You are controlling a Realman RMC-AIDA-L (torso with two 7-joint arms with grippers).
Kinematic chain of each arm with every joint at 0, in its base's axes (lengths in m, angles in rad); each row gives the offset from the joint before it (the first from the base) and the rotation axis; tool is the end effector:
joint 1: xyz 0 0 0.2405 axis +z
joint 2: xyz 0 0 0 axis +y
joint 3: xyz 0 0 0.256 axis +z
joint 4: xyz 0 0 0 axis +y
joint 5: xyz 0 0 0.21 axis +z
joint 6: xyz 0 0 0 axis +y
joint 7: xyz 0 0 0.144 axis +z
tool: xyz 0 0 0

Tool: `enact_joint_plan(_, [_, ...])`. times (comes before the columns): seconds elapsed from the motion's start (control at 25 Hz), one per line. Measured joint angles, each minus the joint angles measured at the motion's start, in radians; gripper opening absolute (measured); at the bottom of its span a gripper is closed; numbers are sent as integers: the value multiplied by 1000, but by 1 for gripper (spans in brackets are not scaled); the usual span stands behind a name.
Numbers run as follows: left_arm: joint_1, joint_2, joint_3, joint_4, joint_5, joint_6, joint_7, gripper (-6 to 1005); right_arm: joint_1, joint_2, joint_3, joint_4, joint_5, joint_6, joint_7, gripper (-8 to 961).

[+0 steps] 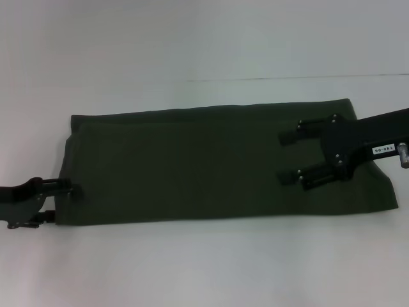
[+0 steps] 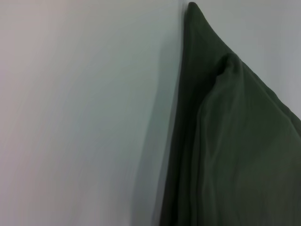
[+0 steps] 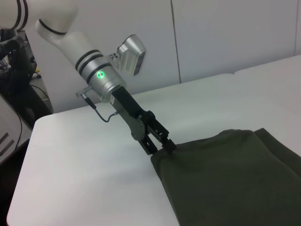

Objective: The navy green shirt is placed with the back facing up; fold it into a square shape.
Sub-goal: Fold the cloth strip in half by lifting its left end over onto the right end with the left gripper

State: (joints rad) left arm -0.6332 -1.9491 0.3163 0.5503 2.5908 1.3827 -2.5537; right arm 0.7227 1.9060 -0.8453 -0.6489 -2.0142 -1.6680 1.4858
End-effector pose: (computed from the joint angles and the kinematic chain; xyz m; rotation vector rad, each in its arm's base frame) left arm -0.3439 0.3479 0.0454 -1.7882 -2.1643 -0.4118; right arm 0.2145 0.3730 0.0447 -2.9834 0.3813 0.4869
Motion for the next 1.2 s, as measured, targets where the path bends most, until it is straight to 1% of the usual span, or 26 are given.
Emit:
enact_joint_plan(0.32, [-7, 0, 1, -18, 0, -15, -9, 885, 2, 3, 0, -11, 0, -1, -3, 928])
enact_joint_plan(0.52, [-22, 0, 8, -37, 0, -18, -10, 885, 1, 3, 0, -13, 0, -4, -4, 928])
enact_joint_plan(0.8, [-33, 0, 21, -38, 0, -19, -15, 886, 1, 2, -3, -23, 0, -26, -4, 927])
enact_joint_plan(1.2, [-34, 1, 41, -37, 2, -58, -23, 886, -1, 5, -5, -23, 0, -29, -4, 928])
